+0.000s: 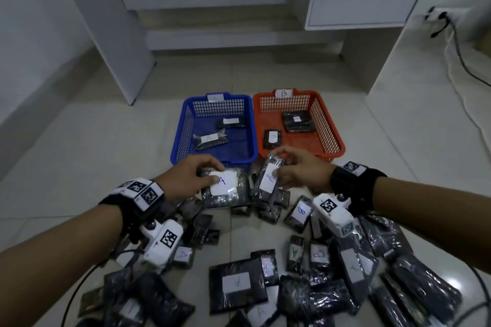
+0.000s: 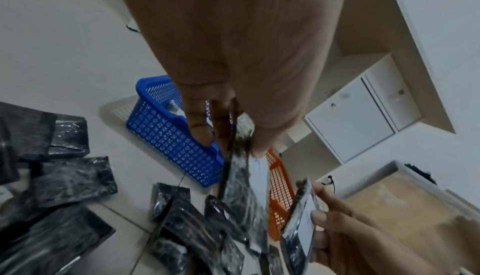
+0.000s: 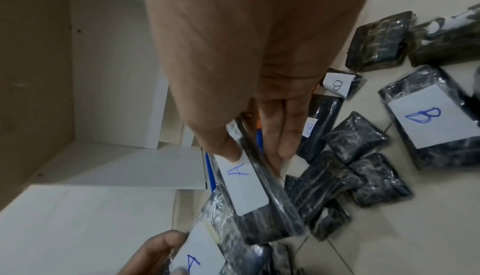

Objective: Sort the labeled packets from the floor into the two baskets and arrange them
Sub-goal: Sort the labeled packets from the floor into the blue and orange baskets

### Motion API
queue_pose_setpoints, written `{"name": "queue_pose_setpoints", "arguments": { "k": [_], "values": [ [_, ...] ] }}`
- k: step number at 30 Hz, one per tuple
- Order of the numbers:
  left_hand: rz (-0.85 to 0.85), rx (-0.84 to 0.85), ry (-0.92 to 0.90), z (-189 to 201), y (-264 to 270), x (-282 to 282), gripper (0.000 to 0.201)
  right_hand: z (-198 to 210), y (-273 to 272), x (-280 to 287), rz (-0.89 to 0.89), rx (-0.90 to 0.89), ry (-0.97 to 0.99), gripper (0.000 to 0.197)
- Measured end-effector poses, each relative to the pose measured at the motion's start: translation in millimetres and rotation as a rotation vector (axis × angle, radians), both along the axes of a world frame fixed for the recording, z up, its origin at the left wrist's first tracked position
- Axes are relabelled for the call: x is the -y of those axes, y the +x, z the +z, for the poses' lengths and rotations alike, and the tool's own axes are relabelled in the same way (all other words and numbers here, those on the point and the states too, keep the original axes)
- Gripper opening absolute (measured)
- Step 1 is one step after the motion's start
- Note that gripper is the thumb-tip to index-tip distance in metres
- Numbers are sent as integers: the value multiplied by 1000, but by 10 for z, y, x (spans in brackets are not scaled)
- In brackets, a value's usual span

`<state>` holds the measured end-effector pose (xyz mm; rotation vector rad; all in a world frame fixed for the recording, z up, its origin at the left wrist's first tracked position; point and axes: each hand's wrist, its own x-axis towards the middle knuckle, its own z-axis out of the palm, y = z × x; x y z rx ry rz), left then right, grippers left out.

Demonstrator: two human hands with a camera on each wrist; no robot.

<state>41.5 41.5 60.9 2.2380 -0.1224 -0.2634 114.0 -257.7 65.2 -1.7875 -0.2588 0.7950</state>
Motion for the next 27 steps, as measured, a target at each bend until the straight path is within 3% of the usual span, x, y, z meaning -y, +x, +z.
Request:
{"name": "queue_pose_setpoints", "arguments": {
  "k": [6, 12, 16, 24, 27],
  "values": [
    [87, 76, 79, 83, 179, -346, 36, -29, 221, -169, -140, -27, 35, 15],
    [303, 148, 109, 79, 582, -872, 44, -47, 481, -474, -256, 51, 40, 37],
    [339, 142, 96, -116, 834, -971, 41, -99, 761, -736, -269, 301, -78, 27],
    [275, 77, 144, -564, 1318, -887, 38, -288, 1372, -1210, -73, 575, -380, 13],
    [212, -44, 317, -742, 1422, -886, 42, -438, 1445, -1316, 8, 655, -509, 9]
  ]
}}
